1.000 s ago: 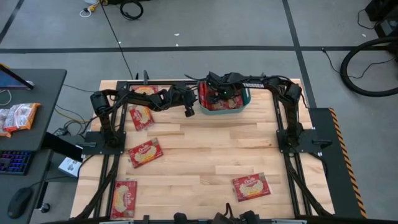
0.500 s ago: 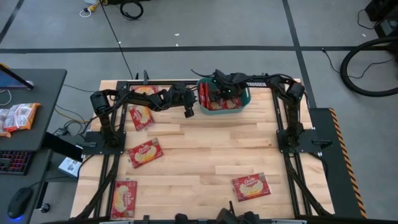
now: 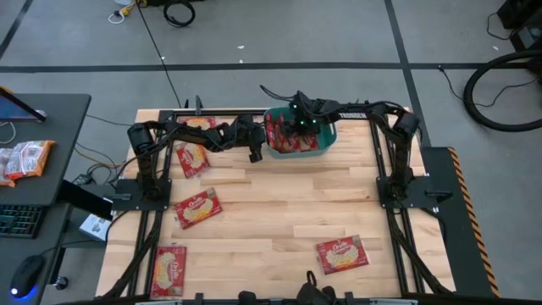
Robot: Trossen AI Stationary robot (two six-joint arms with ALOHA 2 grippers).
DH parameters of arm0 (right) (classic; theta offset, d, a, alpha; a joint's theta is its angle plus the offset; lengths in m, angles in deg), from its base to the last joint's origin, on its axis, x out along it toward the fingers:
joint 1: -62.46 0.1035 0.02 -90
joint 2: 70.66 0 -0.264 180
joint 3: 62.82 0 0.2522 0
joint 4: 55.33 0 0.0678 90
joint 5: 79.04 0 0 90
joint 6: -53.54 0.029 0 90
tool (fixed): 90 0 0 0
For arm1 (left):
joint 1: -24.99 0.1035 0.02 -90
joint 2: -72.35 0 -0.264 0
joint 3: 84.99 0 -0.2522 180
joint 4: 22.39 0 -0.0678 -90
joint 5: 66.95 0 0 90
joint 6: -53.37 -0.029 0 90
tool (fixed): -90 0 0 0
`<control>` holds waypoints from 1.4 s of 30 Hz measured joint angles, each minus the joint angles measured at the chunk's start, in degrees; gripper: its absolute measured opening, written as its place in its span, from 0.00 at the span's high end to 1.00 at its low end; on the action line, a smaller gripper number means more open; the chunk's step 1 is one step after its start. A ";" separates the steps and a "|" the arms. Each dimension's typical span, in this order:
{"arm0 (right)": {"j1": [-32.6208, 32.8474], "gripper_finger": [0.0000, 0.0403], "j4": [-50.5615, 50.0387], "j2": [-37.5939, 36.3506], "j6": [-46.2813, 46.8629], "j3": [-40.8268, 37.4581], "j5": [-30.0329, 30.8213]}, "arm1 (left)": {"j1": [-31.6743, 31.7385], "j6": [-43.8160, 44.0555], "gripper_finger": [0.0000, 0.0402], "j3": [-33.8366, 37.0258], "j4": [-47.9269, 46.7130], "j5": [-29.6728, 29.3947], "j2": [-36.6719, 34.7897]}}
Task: Sort popcorn bags into baskets
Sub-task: Adjust the popcorn bag in the bin
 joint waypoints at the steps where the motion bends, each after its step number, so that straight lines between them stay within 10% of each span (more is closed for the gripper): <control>1: -0.11 0.33 0.14 -0.50 0.26 0.01 -0.26 | -0.02 0.00 0.78 0.00 0.07 0.03 0.02; 18: 4.91 0.90 7.80 -1.75 9.54 0.15 -1.22 | -0.07 0.00 0.78 -0.04 0.30 0.37 0.04; 32: 8.35 0.40 9.36 -5.77 9.84 0.26 2.54 | -0.18 -0.07 0.78 -0.08 0.59 1.89 0.15; 42: 6.79 0.42 4.09 -6.00 9.04 0.46 5.90 | -0.22 -0.22 0.78 -0.22 0.92 0.38 0.12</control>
